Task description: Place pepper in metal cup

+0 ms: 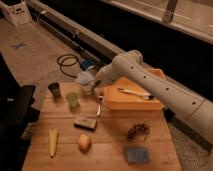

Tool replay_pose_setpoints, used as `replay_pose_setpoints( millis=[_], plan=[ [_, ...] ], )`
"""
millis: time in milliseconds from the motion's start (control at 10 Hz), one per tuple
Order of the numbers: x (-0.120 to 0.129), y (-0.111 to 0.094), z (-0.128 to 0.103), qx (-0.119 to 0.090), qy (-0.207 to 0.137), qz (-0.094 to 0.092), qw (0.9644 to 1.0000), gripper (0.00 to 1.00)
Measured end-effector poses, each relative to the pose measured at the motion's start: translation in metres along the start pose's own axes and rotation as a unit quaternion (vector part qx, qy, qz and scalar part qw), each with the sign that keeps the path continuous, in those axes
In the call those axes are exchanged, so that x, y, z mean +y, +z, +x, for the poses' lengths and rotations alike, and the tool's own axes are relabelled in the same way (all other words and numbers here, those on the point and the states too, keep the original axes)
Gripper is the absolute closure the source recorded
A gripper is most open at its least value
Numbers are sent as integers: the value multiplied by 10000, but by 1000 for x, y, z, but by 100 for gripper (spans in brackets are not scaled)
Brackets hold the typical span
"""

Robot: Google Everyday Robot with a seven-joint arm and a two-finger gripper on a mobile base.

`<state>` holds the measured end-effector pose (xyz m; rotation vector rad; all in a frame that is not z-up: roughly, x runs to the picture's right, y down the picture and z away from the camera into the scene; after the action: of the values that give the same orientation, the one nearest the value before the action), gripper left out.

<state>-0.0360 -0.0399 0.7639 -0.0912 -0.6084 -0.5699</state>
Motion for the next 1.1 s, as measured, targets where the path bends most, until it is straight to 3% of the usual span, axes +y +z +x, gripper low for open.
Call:
replay_pose_setpoints(
  millis=[600, 800, 1100],
  plan=[
    [1, 0, 2, 12, 11, -9, 10000, 100],
    [-5, 6, 3, -85, -54, 56, 9999, 100],
    [-37, 37, -25, -472, -353, 162, 9981, 100]
  ],
)
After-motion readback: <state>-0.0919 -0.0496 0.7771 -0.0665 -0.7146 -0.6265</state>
